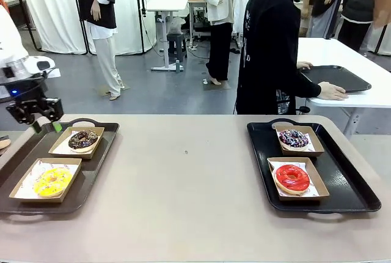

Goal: Individually package the donuts and arrange them on the tray.
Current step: Place the picked Paper togo box on the Handle tray.

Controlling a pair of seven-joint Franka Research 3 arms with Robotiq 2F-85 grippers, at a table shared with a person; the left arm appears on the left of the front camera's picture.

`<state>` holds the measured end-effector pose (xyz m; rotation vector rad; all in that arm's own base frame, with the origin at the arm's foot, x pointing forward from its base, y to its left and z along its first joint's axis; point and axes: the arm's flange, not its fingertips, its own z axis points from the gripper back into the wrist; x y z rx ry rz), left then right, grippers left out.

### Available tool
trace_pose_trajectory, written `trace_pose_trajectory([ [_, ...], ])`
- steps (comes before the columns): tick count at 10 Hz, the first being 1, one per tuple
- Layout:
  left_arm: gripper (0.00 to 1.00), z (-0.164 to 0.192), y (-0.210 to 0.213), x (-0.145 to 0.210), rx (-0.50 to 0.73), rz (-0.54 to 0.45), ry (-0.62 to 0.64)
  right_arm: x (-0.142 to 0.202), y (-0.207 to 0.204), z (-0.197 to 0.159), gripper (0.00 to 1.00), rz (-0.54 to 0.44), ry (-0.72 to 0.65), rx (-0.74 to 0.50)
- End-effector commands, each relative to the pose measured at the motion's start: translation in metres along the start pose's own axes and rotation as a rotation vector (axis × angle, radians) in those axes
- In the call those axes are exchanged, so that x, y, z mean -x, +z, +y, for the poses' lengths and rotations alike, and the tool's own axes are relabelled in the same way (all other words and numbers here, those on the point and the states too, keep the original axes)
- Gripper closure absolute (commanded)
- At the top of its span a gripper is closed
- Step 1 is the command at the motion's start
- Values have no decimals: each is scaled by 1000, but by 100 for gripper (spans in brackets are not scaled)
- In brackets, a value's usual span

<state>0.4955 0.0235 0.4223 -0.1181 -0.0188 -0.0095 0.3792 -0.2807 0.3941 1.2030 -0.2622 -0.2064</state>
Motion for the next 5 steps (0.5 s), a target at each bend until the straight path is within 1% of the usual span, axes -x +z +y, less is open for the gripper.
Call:
trace_pose_trajectory([
  [1, 40, 11, 10, 45, -8, 21, -49, 1, 1, 0, 0, 2, -1, -9],
  [3, 40, 16, 12, 73, -14, 6, -48, 1, 1, 0, 0, 2, -1, -9],
  [4, 40, 17, 11, 79, -9, -20, 0, 1, 1, 0, 0, 2, -1, -9],
  [5, 40, 10, 12, 59, 1, 20, -29, 1, 1, 0, 0, 2, -1, -9],
])
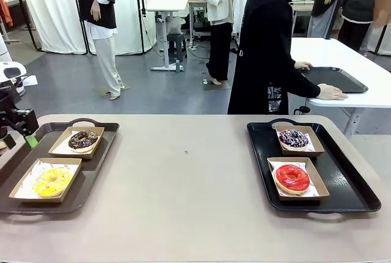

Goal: Individually package the donuts and arrange them on the tray.
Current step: Place the picked Paper togo box on the Handle tray.

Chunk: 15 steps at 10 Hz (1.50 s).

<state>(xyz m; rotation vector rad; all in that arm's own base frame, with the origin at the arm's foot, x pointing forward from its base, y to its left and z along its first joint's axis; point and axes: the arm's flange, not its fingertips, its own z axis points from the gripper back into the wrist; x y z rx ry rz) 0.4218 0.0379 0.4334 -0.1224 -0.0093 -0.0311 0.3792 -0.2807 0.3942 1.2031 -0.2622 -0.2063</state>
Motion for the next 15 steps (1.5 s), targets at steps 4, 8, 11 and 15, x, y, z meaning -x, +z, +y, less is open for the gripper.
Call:
trace_pose_trajectory([
  [4, 39, 28, 12, -4, 176, -18, -24, 1, 1, 0, 0, 2, -1, -9],
  [8, 39, 144, 35, 8, 702, -171, -171, 1, 1, 0, 0, 2, -1, -9],
  [11, 39, 207, 10, 36, 1046, -173, -109, 1, 1, 0, 0, 2, -1, -9],
  [15, 39, 213, 3, 48, 1128, -125, -15, 1, 1, 0, 0, 2, -1, -9],
])
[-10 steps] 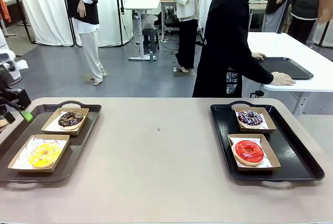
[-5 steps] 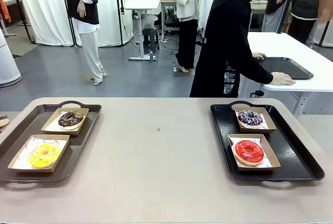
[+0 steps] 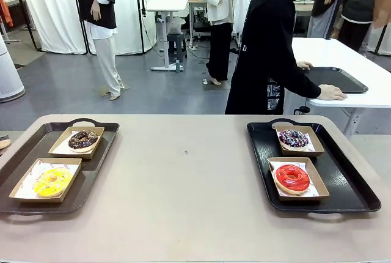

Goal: Individually package the donuts and arrange them on the tray.
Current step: Place the picked Paper togo box on the Handle tray.

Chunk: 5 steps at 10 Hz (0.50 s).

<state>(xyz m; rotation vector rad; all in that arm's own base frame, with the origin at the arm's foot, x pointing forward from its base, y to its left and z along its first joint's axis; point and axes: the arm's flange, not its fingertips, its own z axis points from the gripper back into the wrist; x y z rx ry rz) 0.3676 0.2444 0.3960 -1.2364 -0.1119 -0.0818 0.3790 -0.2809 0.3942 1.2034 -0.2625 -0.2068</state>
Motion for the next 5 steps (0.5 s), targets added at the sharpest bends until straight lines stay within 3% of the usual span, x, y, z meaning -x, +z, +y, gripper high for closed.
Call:
trace_pose_trajectory([
  [1, 39, -10, 8, -10, 20, -41, 53, 1, 1, 0, 0, 3, -1, -8],
  [5, 39, -9, 7, -15, 13, -76, 115, 1, 1, 0, 0, 3, -1, -8],
])
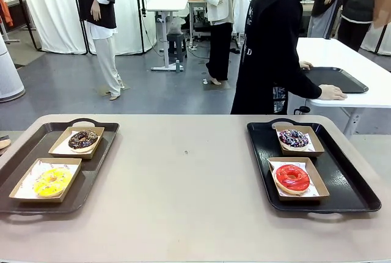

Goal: Individually package the donuts and arrange them on the tray.
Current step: Place the picked Paper togo box on the Handle tray.

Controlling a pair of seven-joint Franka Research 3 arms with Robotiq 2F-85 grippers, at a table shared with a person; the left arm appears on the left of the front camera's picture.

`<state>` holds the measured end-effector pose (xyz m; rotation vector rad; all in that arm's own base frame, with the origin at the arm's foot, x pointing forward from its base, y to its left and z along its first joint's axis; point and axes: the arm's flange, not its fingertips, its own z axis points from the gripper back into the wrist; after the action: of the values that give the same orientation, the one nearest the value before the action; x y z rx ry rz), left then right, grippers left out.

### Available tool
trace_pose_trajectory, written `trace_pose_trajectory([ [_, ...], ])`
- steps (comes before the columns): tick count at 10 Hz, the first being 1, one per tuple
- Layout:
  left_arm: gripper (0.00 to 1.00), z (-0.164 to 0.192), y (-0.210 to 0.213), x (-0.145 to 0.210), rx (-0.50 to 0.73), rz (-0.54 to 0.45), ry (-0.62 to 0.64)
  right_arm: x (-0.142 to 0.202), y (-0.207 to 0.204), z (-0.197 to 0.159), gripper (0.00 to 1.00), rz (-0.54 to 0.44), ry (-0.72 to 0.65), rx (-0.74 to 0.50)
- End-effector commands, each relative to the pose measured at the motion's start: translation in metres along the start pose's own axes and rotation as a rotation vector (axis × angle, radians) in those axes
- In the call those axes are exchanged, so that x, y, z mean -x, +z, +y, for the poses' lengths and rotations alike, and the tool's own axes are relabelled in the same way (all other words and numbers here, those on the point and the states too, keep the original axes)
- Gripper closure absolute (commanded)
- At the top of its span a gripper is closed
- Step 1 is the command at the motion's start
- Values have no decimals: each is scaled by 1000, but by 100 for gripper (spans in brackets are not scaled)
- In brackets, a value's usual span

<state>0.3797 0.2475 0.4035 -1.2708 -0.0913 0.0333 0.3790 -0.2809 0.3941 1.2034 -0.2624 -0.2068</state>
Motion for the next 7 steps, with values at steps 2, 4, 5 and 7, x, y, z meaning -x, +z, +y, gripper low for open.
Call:
trace_pose_trajectory([
  [2, 39, 0, 0, 2, 7, 7, -11, 1, 1, 0, 0, 3, -1, -8],
  [4, 39, 0, 0, 2, 7, 7, -11, 1, 1, 0, 0, 3, -1, -8],
  [5, 39, 0, 0, 2, 7, 7, -11, 1, 1, 0, 0, 3, -1, -8],
  [7, 39, 0, 0, 2, 7, 7, -11, 1, 1, 0, 0, 3, -1, -8],
])
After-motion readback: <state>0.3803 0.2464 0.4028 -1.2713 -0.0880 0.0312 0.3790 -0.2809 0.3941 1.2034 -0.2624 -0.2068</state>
